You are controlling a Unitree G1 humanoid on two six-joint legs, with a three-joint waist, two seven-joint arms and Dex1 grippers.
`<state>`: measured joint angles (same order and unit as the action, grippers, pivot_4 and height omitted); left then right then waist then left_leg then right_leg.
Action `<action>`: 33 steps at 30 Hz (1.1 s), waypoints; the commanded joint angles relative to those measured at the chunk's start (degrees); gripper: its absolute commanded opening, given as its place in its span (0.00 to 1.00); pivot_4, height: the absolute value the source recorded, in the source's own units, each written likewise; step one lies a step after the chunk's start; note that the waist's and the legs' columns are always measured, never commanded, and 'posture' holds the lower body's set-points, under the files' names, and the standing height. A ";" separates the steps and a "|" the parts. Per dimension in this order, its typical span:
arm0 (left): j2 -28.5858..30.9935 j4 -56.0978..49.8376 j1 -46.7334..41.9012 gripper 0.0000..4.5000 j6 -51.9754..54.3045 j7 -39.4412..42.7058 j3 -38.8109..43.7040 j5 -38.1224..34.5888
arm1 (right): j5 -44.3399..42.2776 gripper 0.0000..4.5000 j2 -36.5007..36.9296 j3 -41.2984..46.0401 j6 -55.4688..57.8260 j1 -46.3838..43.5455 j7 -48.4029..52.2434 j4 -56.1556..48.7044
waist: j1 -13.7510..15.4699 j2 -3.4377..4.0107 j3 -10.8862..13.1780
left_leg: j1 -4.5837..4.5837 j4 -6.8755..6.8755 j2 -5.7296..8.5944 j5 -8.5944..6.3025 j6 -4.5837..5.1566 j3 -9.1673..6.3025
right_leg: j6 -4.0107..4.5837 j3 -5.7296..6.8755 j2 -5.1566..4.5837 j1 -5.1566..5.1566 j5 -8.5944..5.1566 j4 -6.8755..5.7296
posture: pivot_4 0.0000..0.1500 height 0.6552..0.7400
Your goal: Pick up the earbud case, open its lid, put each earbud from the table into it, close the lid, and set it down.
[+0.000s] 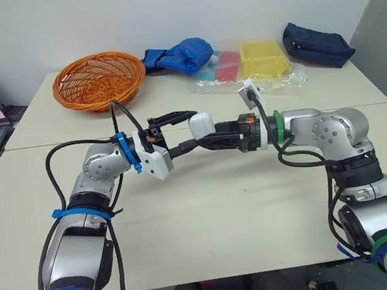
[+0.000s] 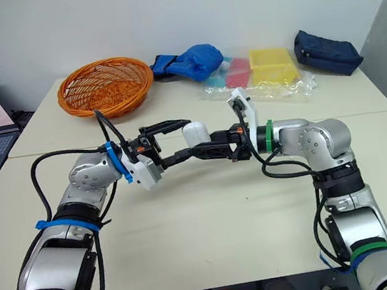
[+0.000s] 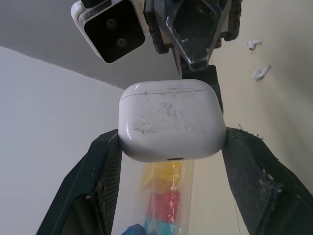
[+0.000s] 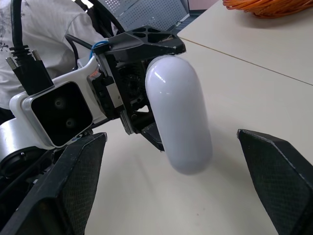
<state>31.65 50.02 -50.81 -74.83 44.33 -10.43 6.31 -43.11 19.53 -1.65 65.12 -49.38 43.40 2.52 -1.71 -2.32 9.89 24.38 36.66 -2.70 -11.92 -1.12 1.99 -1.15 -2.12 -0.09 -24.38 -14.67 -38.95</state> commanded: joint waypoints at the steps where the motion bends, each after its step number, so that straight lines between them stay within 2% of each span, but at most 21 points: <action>1: 0.39 0.27 -1.81 0.60 -1.28 -1.87 -0.22 0.19 | 0.09 1.00 0.00 0.82 -0.53 -1.97 -0.20 -0.45 | 0.00 0.00 0.00 | 0.01 0.02 0.00 0.00 0.00 0.00 | 0.00 -0.01 0.00 0.00 0.00 0.00 | 1.00 1.00; 10: 0.52 1.00 -2.45 0.60 -2.14 -3.78 -0.91 1.06 | 1.80 1.00 -0.37 0.21 -1.16 -2.85 0.03 1.15 | 0.00 0.00 0.00 | 0.05 0.16 0.00 0.00 0.00 0.01 | 0.00 -0.01 0.02 0.01 0.00 0.00 | 1.00 1.00; 14: 0.49 1.25 -2.58 0.60 -2.48 -4.21 -1.21 1.48 | 2.87 0.80 -0.62 0.06 -2.04 -3.01 -0.44 2.04 | 0.00 0.00 0.00 | 0.06 0.17 0.01 0.00 0.00 0.00 | 0.00 0.00 0.02 0.01 0.00 0.00 | 1.00 1.00; 21: 0.53 1.73 -2.92 0.60 -2.75 -5.29 -1.81 1.95 | 4.19 0.22 -0.78 0.37 -2.59 -3.27 -0.18 2.88 | -0.04 0.00 0.00 | 0.07 0.18 0.00 0.00 0.00 -0.01 | 0.00 0.01 0.06 0.01 0.00 -0.01 | 1.00 1.00; 22: 0.46 1.67 -2.92 0.60 -2.75 -5.39 -1.87 2.01 | 4.09 0.19 -0.93 0.71 -2.42 -3.37 -0.38 3.11 | -0.03 0.00 0.00 | 0.07 0.18 0.00 0.00 0.00 -0.01 | 0.00 0.01 0.06 0.00 0.00 -0.01 | 1.00 1.00; 28: 0.30 0.97 -2.78 0.60 -1.68 -5.29 -2.27 0.73 | 4.43 0.19 -0.74 1.14 -3.14 -3.70 -0.35 4.11 | -0.03 0.00 0.00 | 0.07 0.19 0.00 0.00 0.00 0.00 | 0.00 0.00 0.05 0.01 0.00 -0.01 | 1.00 1.00; 30: 0.51 0.63 -2.67 0.77 -0.17 -3.72 -2.90 -1.33 | 4.16 0.19 -0.90 1.55 -3.14 -3.70 -0.49 4.34 | -0.02 0.00 0.00 | 0.07 0.19 0.00 0.00 0.00 0.00 | 0.00 0.00 0.05 0.01 0.00 -0.01 | 1.00 1.00; 33: 1.50 0.22 -2.63 0.96 -0.35 -1.75 -4.16 -3.08 | 4.14 0.19 -0.96 1.76 -3.55 -3.82 -0.54 4.64 | -0.03 0.00 0.00 | 0.07 0.19 0.00 0.00 0.00 0.01 | 0.00 -0.01 0.05 0.00 0.01 -0.01 | 1.00 1.00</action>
<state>32.22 52.03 -52.27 -75.05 41.95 -14.33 5.49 -38.91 18.35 -1.46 62.81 -51.36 42.74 8.20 -1.74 -2.32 9.89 24.46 36.85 -2.70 -11.92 -1.12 2.00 -1.15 -2.14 -0.04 -24.38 -14.67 -38.95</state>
